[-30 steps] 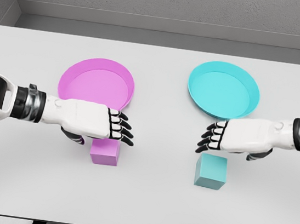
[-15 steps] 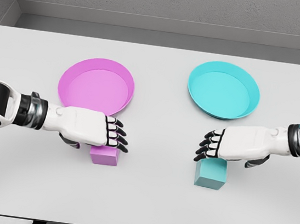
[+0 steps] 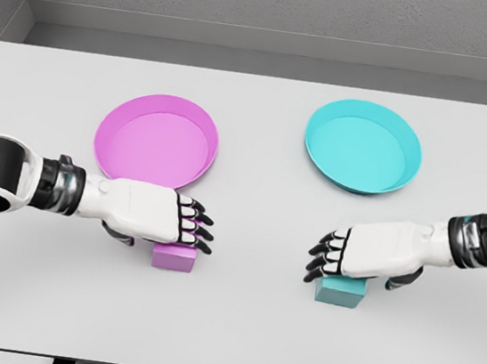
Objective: Place the blocks in the corresponding plates according to their colors
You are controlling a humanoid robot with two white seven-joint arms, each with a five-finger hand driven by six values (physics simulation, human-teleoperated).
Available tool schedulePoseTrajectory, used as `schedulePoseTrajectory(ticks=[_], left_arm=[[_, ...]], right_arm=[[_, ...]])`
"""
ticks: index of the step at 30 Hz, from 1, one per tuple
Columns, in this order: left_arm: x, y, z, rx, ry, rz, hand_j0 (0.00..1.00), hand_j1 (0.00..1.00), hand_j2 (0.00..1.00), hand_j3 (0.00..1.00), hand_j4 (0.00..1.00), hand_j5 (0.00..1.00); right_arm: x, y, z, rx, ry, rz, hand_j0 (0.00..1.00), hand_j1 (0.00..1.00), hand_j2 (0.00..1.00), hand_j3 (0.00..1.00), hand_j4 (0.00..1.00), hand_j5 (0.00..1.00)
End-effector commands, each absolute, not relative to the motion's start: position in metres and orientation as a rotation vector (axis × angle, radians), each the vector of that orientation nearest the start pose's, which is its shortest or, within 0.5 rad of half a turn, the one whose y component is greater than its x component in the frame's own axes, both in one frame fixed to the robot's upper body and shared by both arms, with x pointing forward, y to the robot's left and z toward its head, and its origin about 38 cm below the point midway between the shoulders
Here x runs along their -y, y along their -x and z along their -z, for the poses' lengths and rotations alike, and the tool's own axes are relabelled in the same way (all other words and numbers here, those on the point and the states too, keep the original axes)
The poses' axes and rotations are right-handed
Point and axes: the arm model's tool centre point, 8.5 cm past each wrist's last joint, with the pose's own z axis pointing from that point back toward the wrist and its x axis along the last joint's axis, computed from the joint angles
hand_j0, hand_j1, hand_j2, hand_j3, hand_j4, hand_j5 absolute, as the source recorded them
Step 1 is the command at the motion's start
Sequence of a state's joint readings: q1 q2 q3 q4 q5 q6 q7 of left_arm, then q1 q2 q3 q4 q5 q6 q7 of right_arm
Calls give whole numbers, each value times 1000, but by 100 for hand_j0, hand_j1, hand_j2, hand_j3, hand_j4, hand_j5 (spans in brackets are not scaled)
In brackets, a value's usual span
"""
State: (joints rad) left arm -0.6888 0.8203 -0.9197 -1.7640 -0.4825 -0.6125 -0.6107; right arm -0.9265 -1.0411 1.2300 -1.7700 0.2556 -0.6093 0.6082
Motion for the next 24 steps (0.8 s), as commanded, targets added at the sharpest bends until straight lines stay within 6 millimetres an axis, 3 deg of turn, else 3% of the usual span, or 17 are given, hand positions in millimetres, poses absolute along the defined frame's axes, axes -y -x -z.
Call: schedulePoseTrajectory(ticks=[1, 6, 8, 12, 21, 24], left_arm=[[-196, -356, -181, -1539, 132, -2970, 98, 98, 98, 98, 98, 98], [-196, -356, -181, -1540, 130, -2970, 88, 88, 88, 88, 88, 88], [-196, -356, -181, -1541, 130, -2968, 83, 83, 83, 83, 83, 83], [-195, -356, -181, -1539, 127, -2969, 73, 73, 73, 73, 73, 73], [-196, -357, -182, -1537, 135, -2969, 51, 51, 51, 51, 51, 51], [-196, -358, -184, -1539, 143, -2964, 49, 49, 49, 49, 49, 49]], right_arm=[[254, -345, -189, -1369, 58, 3180, 100, 100, 100, 100, 100, 100], [253, -344, -188, -1371, 66, 3176, 100, 100, 100, 100, 100, 100], [252, -345, -189, -1374, 62, 3175, 88, 88, 88, 88, 88, 88], [257, -345, -189, -1372, 52, 3187, 77, 77, 77, 77, 77, 77], [265, -346, -193, -1368, 28, 3205, 71, 71, 71, 71, 71, 71], [265, -346, -193, -1368, 28, 3205, 66, 66, 66, 66, 66, 66]])
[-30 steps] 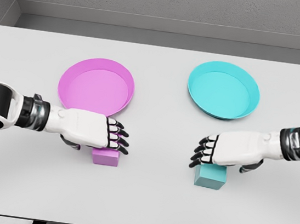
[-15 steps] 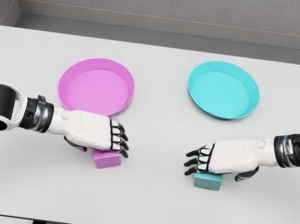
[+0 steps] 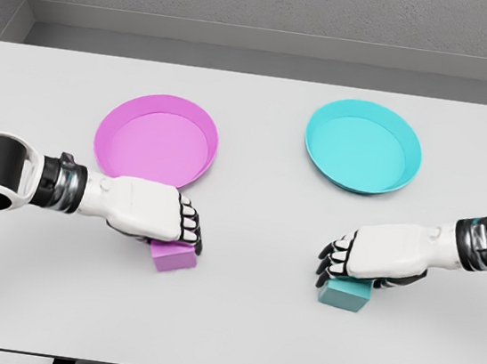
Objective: Place the blocks in the corresponding plates according to their colors
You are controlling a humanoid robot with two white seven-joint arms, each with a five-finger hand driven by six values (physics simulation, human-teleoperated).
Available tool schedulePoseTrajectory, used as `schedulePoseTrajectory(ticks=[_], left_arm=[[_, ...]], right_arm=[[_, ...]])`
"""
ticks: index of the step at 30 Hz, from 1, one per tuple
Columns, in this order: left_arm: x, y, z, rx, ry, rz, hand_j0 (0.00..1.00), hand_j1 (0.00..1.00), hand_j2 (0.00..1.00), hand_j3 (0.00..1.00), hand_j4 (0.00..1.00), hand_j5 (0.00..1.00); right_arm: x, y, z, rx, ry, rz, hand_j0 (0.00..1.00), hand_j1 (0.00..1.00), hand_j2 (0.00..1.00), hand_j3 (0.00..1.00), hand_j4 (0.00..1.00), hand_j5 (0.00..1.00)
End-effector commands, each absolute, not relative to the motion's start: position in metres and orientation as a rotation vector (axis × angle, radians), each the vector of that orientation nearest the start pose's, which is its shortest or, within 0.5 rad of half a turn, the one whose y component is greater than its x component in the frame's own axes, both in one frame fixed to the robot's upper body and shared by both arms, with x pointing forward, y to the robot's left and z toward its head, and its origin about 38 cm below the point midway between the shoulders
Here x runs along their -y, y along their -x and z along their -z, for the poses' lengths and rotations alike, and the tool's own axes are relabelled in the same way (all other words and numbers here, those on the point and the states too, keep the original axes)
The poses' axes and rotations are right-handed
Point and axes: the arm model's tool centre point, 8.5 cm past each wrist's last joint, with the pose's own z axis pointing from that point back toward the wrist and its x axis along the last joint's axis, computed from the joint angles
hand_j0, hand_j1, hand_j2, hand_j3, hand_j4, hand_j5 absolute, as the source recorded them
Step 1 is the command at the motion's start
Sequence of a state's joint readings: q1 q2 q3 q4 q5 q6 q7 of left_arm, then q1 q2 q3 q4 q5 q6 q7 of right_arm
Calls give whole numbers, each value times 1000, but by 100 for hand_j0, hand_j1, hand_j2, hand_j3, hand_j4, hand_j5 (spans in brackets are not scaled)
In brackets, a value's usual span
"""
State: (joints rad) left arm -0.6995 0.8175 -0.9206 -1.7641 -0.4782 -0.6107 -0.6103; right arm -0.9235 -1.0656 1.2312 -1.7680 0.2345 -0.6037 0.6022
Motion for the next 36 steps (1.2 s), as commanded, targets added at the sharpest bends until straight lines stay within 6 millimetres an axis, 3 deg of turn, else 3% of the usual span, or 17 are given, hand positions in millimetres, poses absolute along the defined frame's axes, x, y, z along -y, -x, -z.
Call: schedulePoseTrajectory(ticks=[1, 7, 16, 22, 25, 29, 36], left_arm=[[-195, -359, -185, -1541, 145, -2962, 49, 49, 49, 49, 49, 49], [-194, -364, -198, -1577, 154, -2937, 49, 49, 49, 49, 49, 49], [-198, -377, -235, -1689, 192, -2884, 49, 49, 49, 49, 49, 49], [-228, -413, -249, -1742, 350, -2954, 49, 49, 49, 49, 49, 49], [-254, -437, -257, -1803, 470, -3003, 49, 49, 49, 49, 49, 49], [-270, -458, -255, -1882, 534, -3045, 49, 49, 49, 49, 49, 49], [-257, -474, -242, -1930, 506, -3058, 50, 50, 50, 50, 50, 50]], right_arm=[[265, -346, -193, -1368, 28, 3205, 66, 66, 66, 66, 66, 66], [266, -346, -192, -1370, 29, 3207, 65, 65, 65, 65, 65, 65], [271, -351, -202, -1393, -21, 3208, 65, 65, 65, 65, 65, 65], [274, -360, -221, -1455, -108, 3179, 65, 65, 65, 65, 65, 65], [282, -370, -233, -1505, -177, 3178, 65, 65, 65, 65, 65, 65], [294, -387, -241, -1550, -270, 3198, 65, 65, 65, 65, 65, 65], [293, -396, -250, -1597, -316, 3174, 65, 65, 65, 65, 65, 65]])
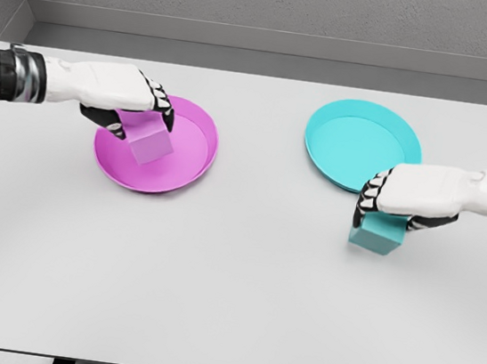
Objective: Place the blocks in the corresponding plates according to their colors
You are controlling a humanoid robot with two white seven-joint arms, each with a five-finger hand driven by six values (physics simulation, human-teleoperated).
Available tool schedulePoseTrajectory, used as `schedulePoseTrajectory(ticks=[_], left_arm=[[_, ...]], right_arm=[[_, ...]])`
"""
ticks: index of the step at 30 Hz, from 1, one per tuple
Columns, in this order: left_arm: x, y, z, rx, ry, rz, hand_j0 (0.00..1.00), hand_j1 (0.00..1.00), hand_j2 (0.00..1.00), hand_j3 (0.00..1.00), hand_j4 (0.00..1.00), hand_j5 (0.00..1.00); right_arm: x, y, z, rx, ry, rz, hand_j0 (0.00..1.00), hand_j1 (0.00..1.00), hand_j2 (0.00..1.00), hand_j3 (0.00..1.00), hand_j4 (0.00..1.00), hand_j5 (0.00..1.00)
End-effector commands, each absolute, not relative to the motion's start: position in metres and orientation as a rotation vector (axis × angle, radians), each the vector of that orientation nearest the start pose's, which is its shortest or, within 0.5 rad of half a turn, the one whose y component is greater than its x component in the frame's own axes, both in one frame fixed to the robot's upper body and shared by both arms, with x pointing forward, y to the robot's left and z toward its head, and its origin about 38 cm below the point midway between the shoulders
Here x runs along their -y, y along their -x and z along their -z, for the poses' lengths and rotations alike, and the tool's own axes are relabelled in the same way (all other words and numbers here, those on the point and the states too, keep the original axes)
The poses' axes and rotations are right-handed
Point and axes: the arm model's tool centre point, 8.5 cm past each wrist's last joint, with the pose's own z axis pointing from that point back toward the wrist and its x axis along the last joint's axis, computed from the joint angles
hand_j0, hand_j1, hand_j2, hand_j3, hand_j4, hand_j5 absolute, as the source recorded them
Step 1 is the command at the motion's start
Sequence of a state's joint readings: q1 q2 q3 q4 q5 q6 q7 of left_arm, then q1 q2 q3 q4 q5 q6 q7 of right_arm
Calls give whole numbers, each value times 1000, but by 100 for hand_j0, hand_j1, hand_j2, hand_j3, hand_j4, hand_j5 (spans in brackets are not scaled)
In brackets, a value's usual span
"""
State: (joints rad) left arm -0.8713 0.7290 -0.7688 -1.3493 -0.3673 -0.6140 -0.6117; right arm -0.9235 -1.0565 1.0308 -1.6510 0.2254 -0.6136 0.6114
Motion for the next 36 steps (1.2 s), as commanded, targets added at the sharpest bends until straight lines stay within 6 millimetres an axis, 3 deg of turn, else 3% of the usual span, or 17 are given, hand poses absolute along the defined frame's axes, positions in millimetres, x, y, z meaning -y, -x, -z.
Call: schedulePoseTrajectory(ticks=[1, 8, 11, 13, 16, 21, 22, 23, 24, 26, 30, 34, 35, 36], left_arm=[[-256, -477, -236, -1924, 506, -3076, 50, 50, 50, 50, 50, 50], [-250, -479, -229, -1872, 517, -3090, 53, 53, 53, 53, 53, 53], [-253, -481, -224, -1879, 512, -3113, 56, 56, 56, 56, 56, 56], [-252, -481, -224, -1878, 512, -3112, 63, 63, 63, 63, 63, 63], [-252, -481, -223, -1877, 507, -3116, 91, 91, 91, 91, 91, 91], [-254, -482, -221, -1877, 510, -3124, 97, 97, 97, 97, 97, 97], [-254, -482, -221, -1877, 510, -3124, 98, 98, 98, 98, 98, 98], [-254, -482, -222, -1879, 512, -3122, 99, 99, 99, 99, 99, 99], [-254, -482, -221, -1880, 508, -3123, 99, 99, 99, 99, 99, 99], [-252, -482, -221, -1885, 506, -3119, 100, 100, 100, 100, 100, 100], [-255, -482, -229, -1919, 504, -3100, 100, 100, 100, 100, 100, 100], [-302, -471, -256, -2275, 366, -3026, 100, 100, 100, 100, 100, 100], [-315, -465, -258, -2392, 295, -3000, 100, 100, 100, 100, 100, 100], [-333, -455, -244, -2475, 219, -3025, 100, 100, 100, 100, 100, 100]], right_arm=[[297, -399, -257, -1619, -357, 3162, 65, 65, 65, 65, 65, 65], [320, -421, -277, -1719, -517, 3163, 67, 67, 67, 67, 67, 67], [319, -434, -284, -1823, -530, 3131, 67, 67, 67, 67, 67, 67], [317, -448, -294, -1899, -563, 3098, 67, 67, 67, 67, 67, 67], [306, -471, -302, -1993, -584, 3051, 68, 68, 68, 68, 68, 68], [295, -501, -307, -2103, -600, 3025, 69, 69, 69, 69, 69, 69], [297, -503, -308, -2112, -609, 3024, 73, 73, 73, 73, 73, 73], [301, -503, -317, -2158, -642, 2985, 92, 92, 92, 92, 92, 92], [308, -504, -328, -2206, -689, 2944, 100, 100, 100, 100, 100, 100], [315, -503, -342, -2246, -743, 2896, 100, 100, 100, 100, 100, 100], [336, -498, -339, -2232, -793, 2936, 100, 100, 100, 100, 100, 100], [326, -487, -308, -2179, -681, 2998, 100, 100, 100, 100, 100, 100], [323, -485, -302, -2170, -658, 3008, 100, 100, 100, 100, 100, 100], [324, -485, -302, -2170, -662, 3007, 100, 100, 100, 100, 100, 100]])
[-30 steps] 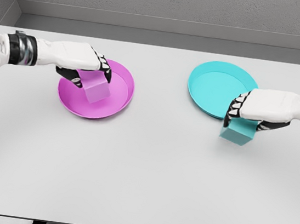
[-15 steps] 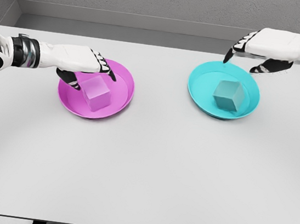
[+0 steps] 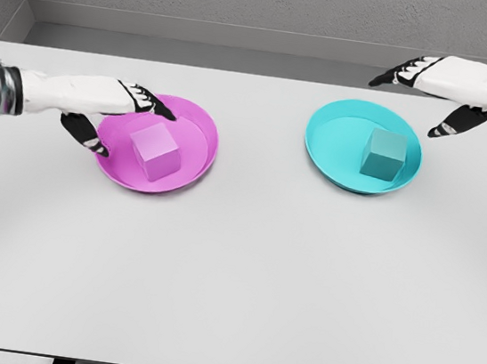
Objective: Place the blocks in the corresponding plates according to their colors
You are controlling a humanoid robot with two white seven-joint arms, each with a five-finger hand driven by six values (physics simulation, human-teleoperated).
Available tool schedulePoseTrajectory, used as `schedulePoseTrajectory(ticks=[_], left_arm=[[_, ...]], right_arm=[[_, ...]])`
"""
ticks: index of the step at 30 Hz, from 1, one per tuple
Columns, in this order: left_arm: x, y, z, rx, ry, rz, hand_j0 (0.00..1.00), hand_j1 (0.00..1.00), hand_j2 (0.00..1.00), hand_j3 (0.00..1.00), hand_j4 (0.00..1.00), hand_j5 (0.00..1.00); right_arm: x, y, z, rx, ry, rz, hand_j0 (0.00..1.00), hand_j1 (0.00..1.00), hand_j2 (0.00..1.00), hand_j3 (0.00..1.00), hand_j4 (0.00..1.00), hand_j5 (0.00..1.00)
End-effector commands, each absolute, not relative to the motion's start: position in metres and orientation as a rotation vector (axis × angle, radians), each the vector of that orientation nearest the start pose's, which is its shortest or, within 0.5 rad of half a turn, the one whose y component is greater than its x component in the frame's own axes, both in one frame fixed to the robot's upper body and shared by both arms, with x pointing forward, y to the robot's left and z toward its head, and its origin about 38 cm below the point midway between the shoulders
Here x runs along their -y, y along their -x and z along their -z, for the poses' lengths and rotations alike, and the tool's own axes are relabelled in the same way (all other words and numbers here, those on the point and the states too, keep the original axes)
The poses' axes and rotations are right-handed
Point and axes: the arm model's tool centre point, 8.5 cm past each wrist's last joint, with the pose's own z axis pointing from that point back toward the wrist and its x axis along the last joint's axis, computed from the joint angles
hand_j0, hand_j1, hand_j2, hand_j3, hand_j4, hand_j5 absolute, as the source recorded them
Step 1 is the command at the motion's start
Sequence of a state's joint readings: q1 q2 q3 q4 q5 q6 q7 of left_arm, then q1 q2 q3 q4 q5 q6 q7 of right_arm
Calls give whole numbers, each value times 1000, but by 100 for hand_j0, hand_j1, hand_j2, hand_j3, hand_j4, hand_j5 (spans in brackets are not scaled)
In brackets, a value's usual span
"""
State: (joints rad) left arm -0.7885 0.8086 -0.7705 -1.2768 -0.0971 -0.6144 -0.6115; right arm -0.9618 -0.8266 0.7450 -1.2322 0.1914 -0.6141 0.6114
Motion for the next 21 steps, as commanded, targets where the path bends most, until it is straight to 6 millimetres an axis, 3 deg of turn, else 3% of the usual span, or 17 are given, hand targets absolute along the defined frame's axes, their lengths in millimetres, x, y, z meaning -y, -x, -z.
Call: schedulePoseTrajectory(ticks=[1, 4, 8, 15, 21], left_arm=[[-351, -450, -243, 1464, -149, 1812, 100, 100, 100, 100, 100, 100], [-357, -445, -236, 1443, -139, 1805, 100, 100, 100, 100, 100, 100], [-389, -434, -231, 1367, -177, 1780, 100, 100, 100, 100, 100, 100], [-401, -433, -220, 1334, -179, 1748, 100, 100, 100, 100, 100, 100], [-399, -433, -219, 1334, -174, 1747, 100, 100, 100, 100, 100, 100]], right_arm=[[325, -484, -303, 1452, 445, -2005, 100, 100, 100, 100, 100, 100], [337, -482, -306, 1427, 467, -1999, 100, 100, 100, 100, 100, 100], [344, -480, -303, 1408, 471, -1995, 100, 100, 100, 100, 100, 100], [343, -479, -302, 1409, 466, -2000, 100, 100, 100, 100, 100, 100], [343, -479, -302, 1407, 467, -2001, 100, 100, 100, 100, 100, 100]])
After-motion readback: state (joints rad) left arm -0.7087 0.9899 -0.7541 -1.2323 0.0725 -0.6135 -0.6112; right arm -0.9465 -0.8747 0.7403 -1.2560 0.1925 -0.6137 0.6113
